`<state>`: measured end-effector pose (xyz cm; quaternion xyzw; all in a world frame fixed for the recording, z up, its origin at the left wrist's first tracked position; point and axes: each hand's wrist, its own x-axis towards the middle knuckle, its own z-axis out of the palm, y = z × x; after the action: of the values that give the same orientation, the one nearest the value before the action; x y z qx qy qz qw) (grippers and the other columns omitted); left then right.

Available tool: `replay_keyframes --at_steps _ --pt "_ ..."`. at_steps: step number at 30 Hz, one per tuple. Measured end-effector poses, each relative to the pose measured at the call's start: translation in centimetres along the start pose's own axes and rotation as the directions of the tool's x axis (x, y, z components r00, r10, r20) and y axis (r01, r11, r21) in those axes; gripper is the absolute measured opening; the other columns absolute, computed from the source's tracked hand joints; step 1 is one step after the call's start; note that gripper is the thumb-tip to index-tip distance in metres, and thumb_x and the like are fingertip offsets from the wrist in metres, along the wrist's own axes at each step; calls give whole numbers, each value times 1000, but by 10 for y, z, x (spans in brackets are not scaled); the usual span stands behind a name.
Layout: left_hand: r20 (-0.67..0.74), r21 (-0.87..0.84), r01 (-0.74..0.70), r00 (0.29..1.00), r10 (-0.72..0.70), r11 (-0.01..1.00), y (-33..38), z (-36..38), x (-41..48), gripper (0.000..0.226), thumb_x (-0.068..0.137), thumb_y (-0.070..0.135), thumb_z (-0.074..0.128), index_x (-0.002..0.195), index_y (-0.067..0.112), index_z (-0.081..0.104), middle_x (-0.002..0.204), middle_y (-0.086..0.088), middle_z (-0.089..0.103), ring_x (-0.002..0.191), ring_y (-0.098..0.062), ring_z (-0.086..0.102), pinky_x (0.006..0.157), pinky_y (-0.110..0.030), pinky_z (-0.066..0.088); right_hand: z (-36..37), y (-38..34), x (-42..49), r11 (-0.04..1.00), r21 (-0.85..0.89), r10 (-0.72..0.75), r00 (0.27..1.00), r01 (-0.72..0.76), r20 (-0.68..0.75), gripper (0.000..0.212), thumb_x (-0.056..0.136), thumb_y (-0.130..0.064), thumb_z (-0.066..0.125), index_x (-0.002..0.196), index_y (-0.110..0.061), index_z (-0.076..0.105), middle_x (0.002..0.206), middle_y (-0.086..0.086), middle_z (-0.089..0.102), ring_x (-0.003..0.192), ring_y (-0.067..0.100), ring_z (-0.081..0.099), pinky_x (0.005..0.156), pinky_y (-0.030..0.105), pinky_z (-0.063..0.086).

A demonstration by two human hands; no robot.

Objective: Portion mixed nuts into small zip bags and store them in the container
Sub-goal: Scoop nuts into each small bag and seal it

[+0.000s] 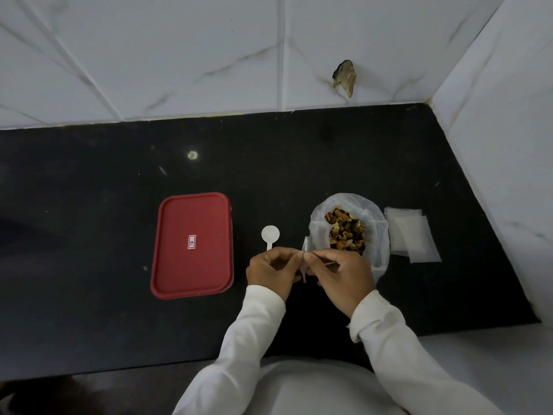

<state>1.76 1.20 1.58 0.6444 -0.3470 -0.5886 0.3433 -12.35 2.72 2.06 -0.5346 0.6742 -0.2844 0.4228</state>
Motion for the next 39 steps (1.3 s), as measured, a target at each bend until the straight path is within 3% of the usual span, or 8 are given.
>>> replay_keyframes --at_steps 7,14,18,24,28,31,34,39 --pt "13 187 -65 998 64 980 5 -1 0 7 80 21 79 80 28 79 78 12 75 78 -8 71 83 -32 59 -4 -1 5 999 18 50 998 -49 -30 12 87 -33 65 86 -26 75 75 -13 74 73 5 70 71 38 60" --pt "-74 349 -183 972 222 919 12 2 -6 9 82 18 76 78 26 73 73 16 70 67 7 65 65 -3 48 -4 -5 7 996 -26 82 994 -84 -69 8 86 -25 68 79 -21 68 72 -7 71 66 8 70 60 37 61" --pt "-62 387 -223 962 267 895 14 -1 -4 7 83 16 75 81 22 72 75 16 68 68 6 65 63 -2 46 -10 -7 7 996 -16 89 995 -90 -47 8 87 -21 68 79 -18 67 71 -5 71 65 9 70 61 38 61" --pt "-55 600 -473 780 623 645 6 -1 2 8 78 8 76 78 12 70 71 5 68 59 -4 63 58 -7 49 -22 -9 5 964 -258 -103 985 64 -140 8 86 -19 67 79 -18 63 73 -7 63 67 6 60 68 29 54" --pt "20 432 -537 809 588 725 13 -7 2 9 84 21 71 92 21 67 88 16 65 78 1 64 69 -14 53 -31 -14 6 968 -231 -122 988 96 -100 5 84 -18 68 81 -15 66 73 -7 64 69 5 61 68 25 53" --pt "348 321 -648 759 550 691 15 -13 3 71 75 53 74 137 32 46 140 15 47 131 0 43 105 -21 42 -37 -20 7 973 -196 -128 991 118 -39 4 83 -15 68 80 -14 65 73 -5 65 70 7 62 68 22 53" --pt "555 418 -627 749 362 657 16 -15 9 114 57 62 84 146 52 13 154 19 26 143 -3 25 113 -30 32 -40 -26 8 981 -149 -125 992 121 -20 3 83 -12 67 81 -12 66 75 -3 67 71 8 63 69 18 51" --pt "465 474 -530 829 311 703 13 -7 19 78 75 35 82 140 36 39 136 11 48 123 -4 46 108 -35 42 -44 -28 10 992 -73 -103 994 101 -34 4 85 -13 67 82 -13 64 77 -4 68 71 4 64 67 11 52"
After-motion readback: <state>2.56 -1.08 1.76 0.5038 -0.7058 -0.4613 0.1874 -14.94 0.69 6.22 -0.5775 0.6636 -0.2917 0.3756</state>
